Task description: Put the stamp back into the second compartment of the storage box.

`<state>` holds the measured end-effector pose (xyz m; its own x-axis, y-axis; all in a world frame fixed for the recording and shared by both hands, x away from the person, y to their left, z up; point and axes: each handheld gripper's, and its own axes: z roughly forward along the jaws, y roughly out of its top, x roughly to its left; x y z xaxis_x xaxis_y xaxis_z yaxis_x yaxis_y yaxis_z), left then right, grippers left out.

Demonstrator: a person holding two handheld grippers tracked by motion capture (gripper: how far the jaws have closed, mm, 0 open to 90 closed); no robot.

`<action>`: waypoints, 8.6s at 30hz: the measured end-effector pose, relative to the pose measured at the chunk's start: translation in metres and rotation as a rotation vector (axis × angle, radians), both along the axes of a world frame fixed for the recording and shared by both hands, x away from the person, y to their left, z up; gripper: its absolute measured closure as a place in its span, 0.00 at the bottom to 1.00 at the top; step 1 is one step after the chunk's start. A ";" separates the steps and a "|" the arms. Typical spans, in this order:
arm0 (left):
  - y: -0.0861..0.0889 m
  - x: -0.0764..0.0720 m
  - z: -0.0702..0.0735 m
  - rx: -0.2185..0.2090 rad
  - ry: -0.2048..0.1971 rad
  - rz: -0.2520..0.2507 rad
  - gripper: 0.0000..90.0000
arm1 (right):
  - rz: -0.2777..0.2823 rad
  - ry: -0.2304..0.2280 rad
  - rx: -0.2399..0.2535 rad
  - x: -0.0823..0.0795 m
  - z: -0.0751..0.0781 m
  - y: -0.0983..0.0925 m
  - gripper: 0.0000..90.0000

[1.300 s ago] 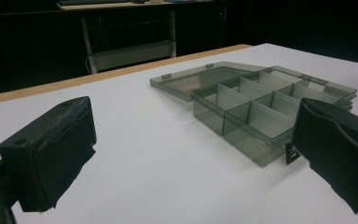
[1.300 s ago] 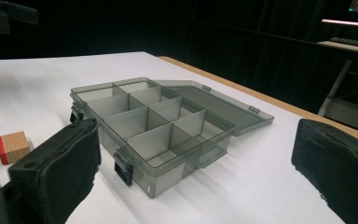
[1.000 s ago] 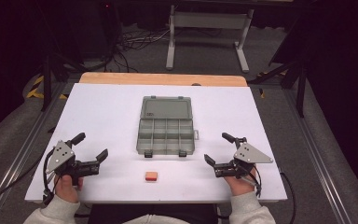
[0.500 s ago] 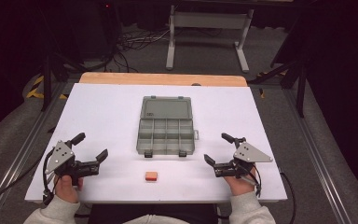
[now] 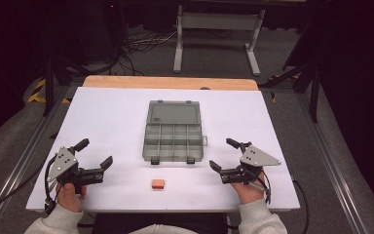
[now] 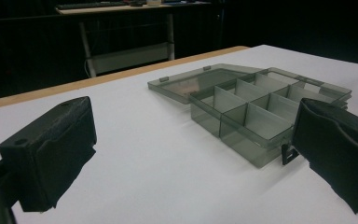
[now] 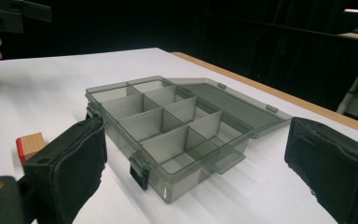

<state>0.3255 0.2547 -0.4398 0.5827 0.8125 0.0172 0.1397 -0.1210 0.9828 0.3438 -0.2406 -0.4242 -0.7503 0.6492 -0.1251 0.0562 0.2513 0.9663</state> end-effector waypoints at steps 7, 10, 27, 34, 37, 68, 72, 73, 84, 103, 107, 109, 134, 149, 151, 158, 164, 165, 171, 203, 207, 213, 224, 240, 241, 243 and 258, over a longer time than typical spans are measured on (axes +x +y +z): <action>0.000 0.000 0.000 -0.002 0.000 -0.002 0.01 | 0.044 0.019 0.007 0.006 0.006 0.015 0.07; 0.001 0.000 0.000 0.001 0.001 -0.002 0.01 | 0.067 0.018 -0.004 0.009 0.009 0.023 0.07; 0.001 0.000 0.001 0.003 0.001 -0.004 0.01 | 0.156 0.039 -0.030 0.016 0.015 0.053 0.07; 0.001 0.000 0.001 0.002 -0.001 -0.004 0.01 | 0.194 0.047 -0.041 0.019 0.017 0.066 0.08; 0.001 0.000 0.001 0.002 0.000 -0.006 0.01 | 0.206 0.048 -0.046 0.020 0.018 0.071 0.07; 0.001 0.000 0.002 0.009 0.006 -0.018 0.01 | 0.329 0.084 -0.106 0.027 0.023 0.122 0.09; 0.001 0.000 0.002 0.014 0.007 -0.018 0.01 | 0.344 0.090 -0.110 0.028 0.023 0.126 0.09; 0.001 0.000 0.002 0.016 0.009 -0.017 0.01 | 0.346 0.093 -0.112 0.028 0.023 0.127 0.09; 0.000 0.001 0.003 0.033 0.024 -0.011 0.01 | 0.386 0.116 -0.141 0.028 0.024 0.137 0.12; 0.001 0.001 0.004 0.031 0.030 -0.033 0.01 | 0.464 0.240 -0.265 0.032 0.023 0.152 0.22; 0.001 0.001 0.004 0.029 0.031 -0.037 0.01 | 0.488 0.271 -0.310 0.033 0.021 0.157 0.24; 0.001 0.001 0.004 0.030 0.030 -0.038 0.01 | 0.503 0.291 -0.342 0.033 0.019 0.161 0.25; 0.000 0.002 0.003 0.035 0.034 -0.053 0.01 | 0.549 0.391 -0.554 0.032 0.008 0.180 0.32; 0.001 0.002 0.004 0.035 0.034 -0.054 0.01 | 0.582 0.433 -0.664 0.032 0.001 0.191 0.38; 0.001 0.001 0.004 0.036 0.032 -0.054 0.01 | 0.581 0.442 -0.673 0.031 0.000 0.192 0.38; 0.000 0.001 0.004 0.032 0.032 -0.055 0.01 | 0.595 0.449 -0.716 0.031 -0.005 0.196 0.43; 0.000 0.001 0.004 0.035 0.031 -0.053 0.01 | 0.601 0.442 -0.744 0.030 -0.008 0.198 0.49; 0.000 0.001 0.004 0.035 0.031 -0.053 0.01 | 0.596 0.443 -0.753 0.030 -0.008 0.199 0.50; 0.000 0.001 0.004 0.037 0.030 -0.054 0.01 | 0.591 0.423 -0.791 0.029 -0.011 0.200 0.57; 0.000 0.001 0.004 0.039 0.029 -0.057 0.01 | 0.609 0.391 -0.797 0.028 -0.009 0.200 0.73; 0.001 0.001 0.004 0.035 0.031 -0.057 0.01 | 0.597 0.381 -0.764 0.029 -0.003 0.196 0.73; 0.000 0.001 0.004 0.035 0.031 -0.056 0.01 | 0.586 0.369 -0.736 0.030 0.006 0.193 0.73; 0.001 0.001 0.004 0.036 0.031 -0.059 0.01 | 0.559 0.336 -0.684 0.031 0.020 0.188 0.73; 0.000 0.001 0.004 0.036 0.031 -0.059 0.01 | 0.506 0.285 -0.585 0.036 0.038 0.177 0.73; 0.000 0.001 0.004 0.037 0.031 -0.058 0.01 | 0.501 0.284 -0.579 0.036 0.039 0.176 0.73; 0.000 0.001 0.004 0.034 0.031 -0.056 0.01 | 0.492 0.284 -0.564 0.038 0.040 0.174 0.73; 0.000 0.001 0.004 0.035 0.031 -0.059 0.01 | 0.427 0.279 -0.494 0.050 0.051 0.168 0.73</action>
